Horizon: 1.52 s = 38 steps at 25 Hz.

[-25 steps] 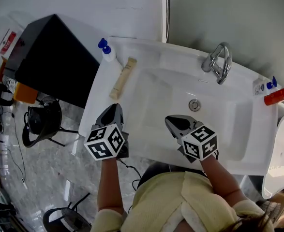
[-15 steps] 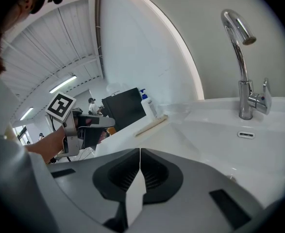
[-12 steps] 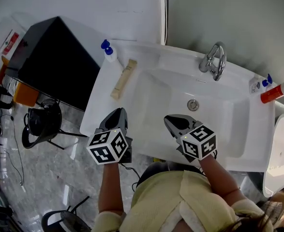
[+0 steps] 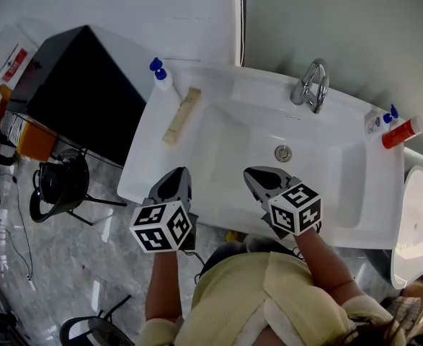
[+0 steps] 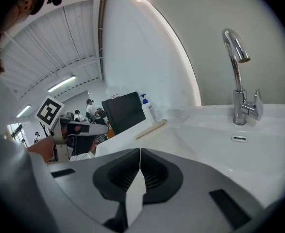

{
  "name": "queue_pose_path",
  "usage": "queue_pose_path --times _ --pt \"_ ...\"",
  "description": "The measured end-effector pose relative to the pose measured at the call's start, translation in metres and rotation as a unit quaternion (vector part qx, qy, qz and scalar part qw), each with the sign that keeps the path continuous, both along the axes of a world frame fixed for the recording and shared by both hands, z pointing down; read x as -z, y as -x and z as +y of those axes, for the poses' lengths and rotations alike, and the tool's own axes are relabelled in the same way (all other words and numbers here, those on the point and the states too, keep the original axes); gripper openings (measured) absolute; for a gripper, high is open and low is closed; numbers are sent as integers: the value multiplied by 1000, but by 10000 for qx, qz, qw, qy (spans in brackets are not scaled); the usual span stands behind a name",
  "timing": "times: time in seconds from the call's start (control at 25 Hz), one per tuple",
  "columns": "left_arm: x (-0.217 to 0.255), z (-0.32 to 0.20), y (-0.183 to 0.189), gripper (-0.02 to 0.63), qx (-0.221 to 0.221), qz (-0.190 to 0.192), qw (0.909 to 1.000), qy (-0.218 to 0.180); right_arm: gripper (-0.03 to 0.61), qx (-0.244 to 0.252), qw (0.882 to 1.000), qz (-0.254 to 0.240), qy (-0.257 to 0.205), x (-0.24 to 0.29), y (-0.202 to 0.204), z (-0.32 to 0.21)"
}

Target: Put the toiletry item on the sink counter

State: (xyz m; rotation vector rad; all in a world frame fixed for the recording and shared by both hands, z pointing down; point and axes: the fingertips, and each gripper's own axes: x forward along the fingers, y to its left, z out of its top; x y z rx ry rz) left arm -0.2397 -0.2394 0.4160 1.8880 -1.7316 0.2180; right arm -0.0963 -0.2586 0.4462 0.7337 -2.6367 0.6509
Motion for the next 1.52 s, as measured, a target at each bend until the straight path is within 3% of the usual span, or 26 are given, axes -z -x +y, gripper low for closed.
queue_pose_path --times 1.52 --pt "-12 39 -19 54 72 217 9997 93 26 -349 9990 112 -242 9 -15 8"
